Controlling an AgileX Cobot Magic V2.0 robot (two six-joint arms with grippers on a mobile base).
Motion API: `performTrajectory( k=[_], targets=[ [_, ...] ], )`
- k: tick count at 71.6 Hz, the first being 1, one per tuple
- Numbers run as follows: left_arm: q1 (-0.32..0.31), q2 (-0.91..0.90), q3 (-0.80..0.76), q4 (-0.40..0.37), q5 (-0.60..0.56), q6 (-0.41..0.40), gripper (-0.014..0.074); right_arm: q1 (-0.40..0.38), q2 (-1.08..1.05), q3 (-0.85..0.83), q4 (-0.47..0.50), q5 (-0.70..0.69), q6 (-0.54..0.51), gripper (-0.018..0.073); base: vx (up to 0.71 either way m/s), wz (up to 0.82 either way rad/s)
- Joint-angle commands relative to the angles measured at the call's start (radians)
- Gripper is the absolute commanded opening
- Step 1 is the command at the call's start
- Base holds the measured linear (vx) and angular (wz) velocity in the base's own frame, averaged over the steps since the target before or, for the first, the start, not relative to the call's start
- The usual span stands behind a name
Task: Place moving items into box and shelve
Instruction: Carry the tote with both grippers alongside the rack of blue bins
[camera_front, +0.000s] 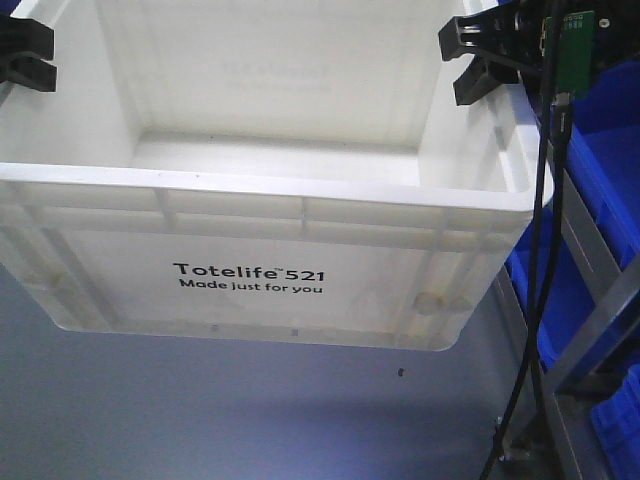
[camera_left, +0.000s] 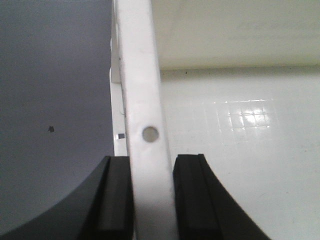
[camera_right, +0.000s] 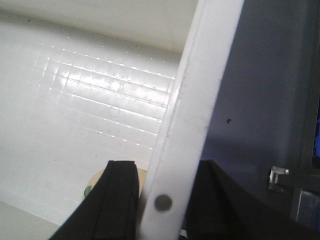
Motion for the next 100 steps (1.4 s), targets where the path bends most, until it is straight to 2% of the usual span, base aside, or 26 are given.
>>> performTrajectory(
  k=[1, 100],
  targets=[
    [-0.006, -0.044, -0.045, -0.059, -0.131, 0.002, -0.0017, 0.004, -0.054, -0.048, 0.073, -0.112, -0.043, -0.0012, 0.47, 0.03],
    [-0.006, -0.044, -0.045, -0.059, -0.131, 0.002, -0.0017, 0.004, -0.054, -0.048, 0.073, -0.112, -0.043, -0.0012, 0.44, 0.08]
  ],
)
